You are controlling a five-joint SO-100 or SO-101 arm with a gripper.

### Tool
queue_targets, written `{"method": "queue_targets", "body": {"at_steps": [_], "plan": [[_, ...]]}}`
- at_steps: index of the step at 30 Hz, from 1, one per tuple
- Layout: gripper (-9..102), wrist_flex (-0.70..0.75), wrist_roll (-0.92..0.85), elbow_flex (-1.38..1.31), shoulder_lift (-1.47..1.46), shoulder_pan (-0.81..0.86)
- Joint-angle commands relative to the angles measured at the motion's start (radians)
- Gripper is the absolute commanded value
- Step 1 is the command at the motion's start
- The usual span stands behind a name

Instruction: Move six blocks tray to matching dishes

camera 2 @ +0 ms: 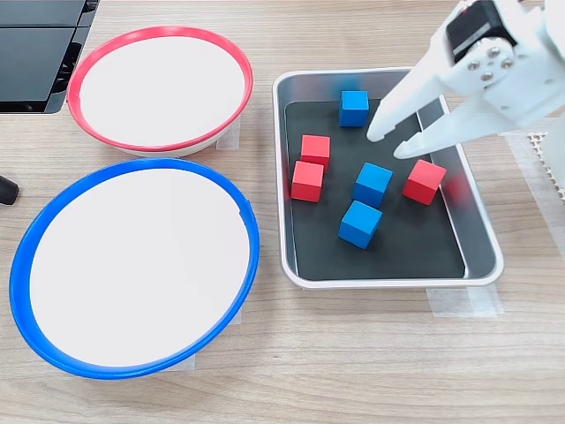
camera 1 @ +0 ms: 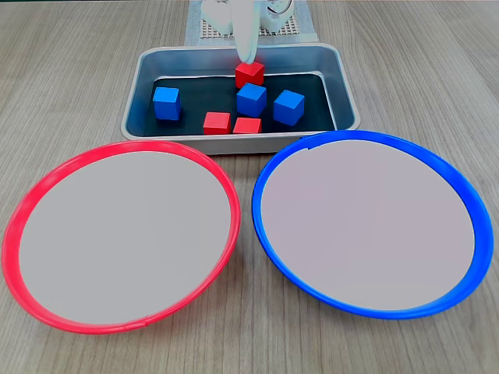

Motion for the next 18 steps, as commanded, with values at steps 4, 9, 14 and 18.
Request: {"method": "queue_targets", "body": {"at_steps": [4,9,14,18], "plan": [[22,0.046,0.124,-0.216,-0.35,-0.008],[22,0.061,0.209,-0.336,-0.62,-0.034],[21,0.078,0.247,-0.402,-0.807,-0.054],[20,0.067,0.268,-0.449,-0.9,-0.063]]}}
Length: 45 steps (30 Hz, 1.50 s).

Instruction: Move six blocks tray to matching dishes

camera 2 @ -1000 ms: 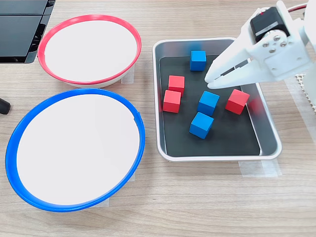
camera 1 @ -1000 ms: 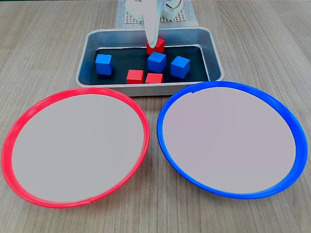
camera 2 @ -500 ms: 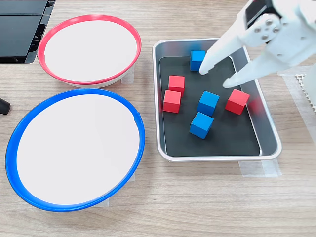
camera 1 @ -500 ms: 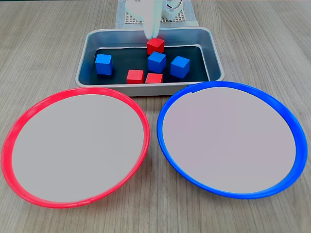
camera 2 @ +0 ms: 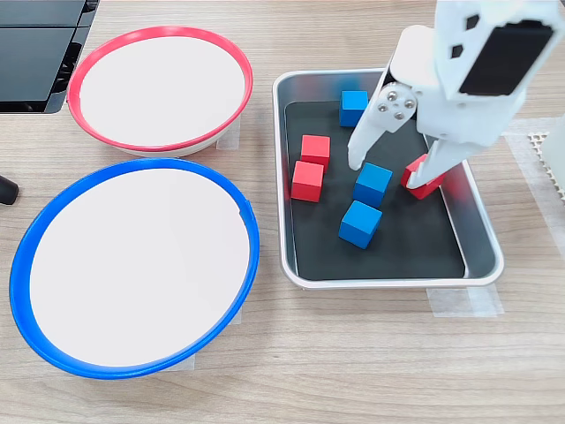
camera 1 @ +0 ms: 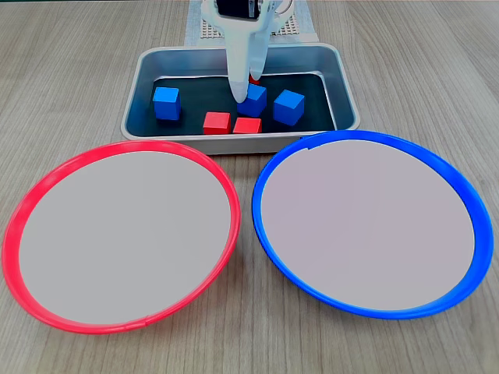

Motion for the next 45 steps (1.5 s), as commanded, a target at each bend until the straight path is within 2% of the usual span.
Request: {"method": "queue_targets", "body": {"at_steps": [1,5,9,10,14,16,18,25,30,33,36,38,40,45], "plan": [[19,-0.006,0.014,-0.063,-0.051,-0.011],[14,-0.049,-0.003,-0.092,-0.11,-0.009],[0,-0.074,-0.054,-0.118,-0.133,-0.003],[0,-0.063,-0.064,-0.126,-0.13,-0.003],[0,0.106,-0.164,-0.23,-0.075,-0.014],[0,0.213,-0.221,-0.356,-0.051,-0.02],[0,0.252,-0.233,-0.543,-0.074,-0.037],[0,0.071,-0.179,-0.968,-0.434,-0.146],[7,-0.048,-0.155,-1.089,-0.67,-0.213],[19,-0.054,-0.127,-1.101,-0.741,-0.235],[24,-0.003,-0.098,-1.111,-0.746,-0.235],[16,0.044,-0.107,-1.111,-0.721,-0.227],[1,0.127,-0.149,-1.088,-0.663,-0.219],[2,0.436,-0.291,-0.796,-0.4,-0.186]]}}
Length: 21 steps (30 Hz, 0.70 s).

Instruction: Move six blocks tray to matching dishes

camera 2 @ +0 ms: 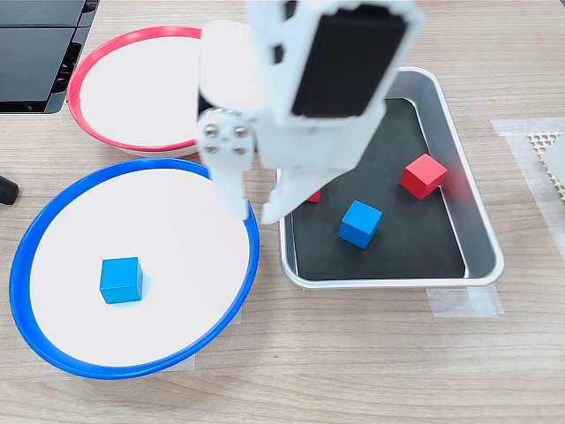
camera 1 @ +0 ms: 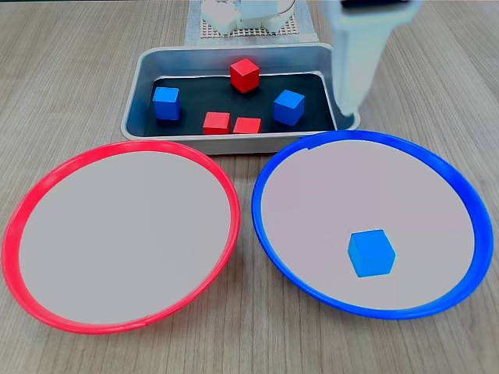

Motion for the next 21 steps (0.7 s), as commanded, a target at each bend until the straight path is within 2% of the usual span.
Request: {"method": "queue_targets", "body": {"at_steps": [1,5,8,13,21], "plan": [[2,0.163,-0.097,0.221,0.175,0.043],[2,0.153,0.002,0.439,0.278,0.098],[14,0.1,0.196,0.535,0.298,0.087],[26,0.034,0.416,0.537,0.267,0.037],[25,-0.054,0.469,0.499,0.23,0.017]]}}
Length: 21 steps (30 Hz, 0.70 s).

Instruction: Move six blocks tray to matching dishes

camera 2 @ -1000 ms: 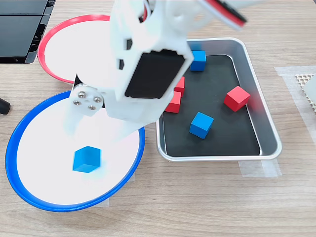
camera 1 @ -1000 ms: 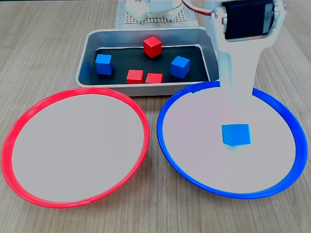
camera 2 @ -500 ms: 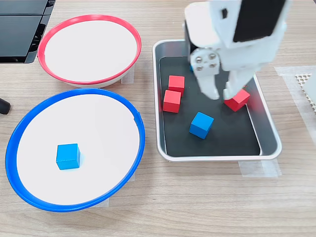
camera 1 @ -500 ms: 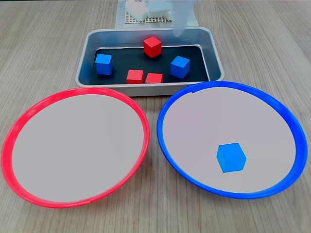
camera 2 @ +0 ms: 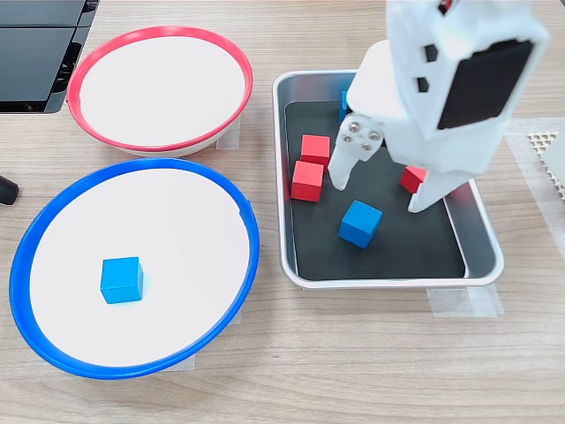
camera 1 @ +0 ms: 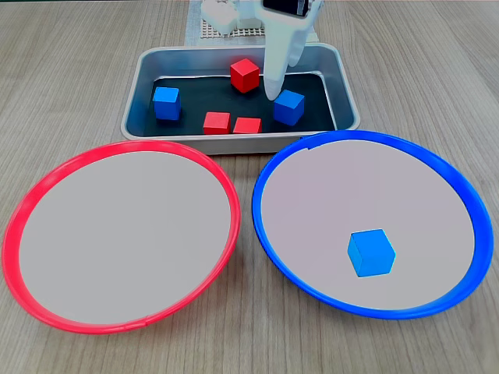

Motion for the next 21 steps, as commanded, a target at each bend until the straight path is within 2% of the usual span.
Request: {"method": "queue_targets", "body": {"at_steps": [1,4,11,13,19,21], "plan": [[25,-0.051,0.012,-0.017,-0.011,-0.005],[22,-0.153,0.008,0.015,-0.061,0.015],[7,-0.175,-0.041,0.038,-0.098,0.005],[0,-0.141,-0.084,0.025,-0.08,0.0],[0,0.135,-0.273,-0.239,0.028,-0.009],[0,0.166,-0.308,-0.428,0.041,-0.02]]}}
